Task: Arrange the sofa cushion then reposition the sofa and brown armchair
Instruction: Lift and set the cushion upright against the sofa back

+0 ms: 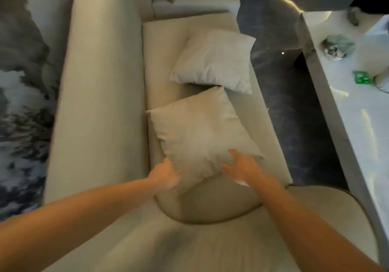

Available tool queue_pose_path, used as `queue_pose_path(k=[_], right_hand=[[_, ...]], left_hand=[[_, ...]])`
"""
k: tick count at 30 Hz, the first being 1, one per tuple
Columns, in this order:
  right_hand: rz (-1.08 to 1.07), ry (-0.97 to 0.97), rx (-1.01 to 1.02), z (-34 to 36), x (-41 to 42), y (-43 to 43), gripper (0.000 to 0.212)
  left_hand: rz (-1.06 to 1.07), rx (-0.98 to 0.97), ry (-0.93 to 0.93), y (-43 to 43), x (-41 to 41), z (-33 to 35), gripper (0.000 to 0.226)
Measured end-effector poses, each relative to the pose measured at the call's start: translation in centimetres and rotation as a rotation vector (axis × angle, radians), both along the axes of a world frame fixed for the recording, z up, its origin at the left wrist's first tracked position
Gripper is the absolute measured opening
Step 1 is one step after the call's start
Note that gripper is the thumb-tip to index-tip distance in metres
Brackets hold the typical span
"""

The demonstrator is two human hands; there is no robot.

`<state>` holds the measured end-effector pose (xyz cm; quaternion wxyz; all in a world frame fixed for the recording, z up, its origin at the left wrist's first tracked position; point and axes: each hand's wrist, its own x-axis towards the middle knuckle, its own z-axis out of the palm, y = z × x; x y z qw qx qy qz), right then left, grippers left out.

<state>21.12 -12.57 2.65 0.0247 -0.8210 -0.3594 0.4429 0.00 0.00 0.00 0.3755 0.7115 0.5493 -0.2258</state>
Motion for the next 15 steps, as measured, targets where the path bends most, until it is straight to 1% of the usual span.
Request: queue_pose_path(k=[2, 3, 5, 8, 10, 12, 15], right_hand=[[-0.096, -0.026, 0.072, -3.7, 1.5, 2.3, 0.079], [-0.147, -0.054, 0.108, -5.7, 2.3, 3.4, 0.083], [-0.245, -0.118, 0.123, -8.9, 3.2, 5.5, 0.091], [-0.385, -0.097, 0.056, -13.0, 2.0, 7.6, 0.096], [-0.465, -0.107, 0.062, -14.1, 1.1, 7.8, 0.094], [-0.545, -0.113, 0.09, -13.7, 0.7, 8.0, 0.092], [-0.673, -0.007, 0.095, -11.2, 0.8, 8.6, 0.086]], left_hand=[[0.181, -0.048, -0.02, 2.6, 0.9, -4.5, 0.079], [0.306, -0.093, -0.053, 4.1, 1.2, -6.4, 0.087], [0.476, -0.196, -0.13, 6.8, 1.6, -9.6, 0.099], [0.69, -0.32, -0.286, 9.0, 1.2, -12.3, 0.1], [0.82, -0.396, -0.337, 9.4, 1.4, -12.6, 0.101], [0.86, -0.388, -0.374, 9.7, 2.0, -11.7, 0.095], [0.789, -0.277, -0.438, 10.2, 1.9, -7.6, 0.082]])
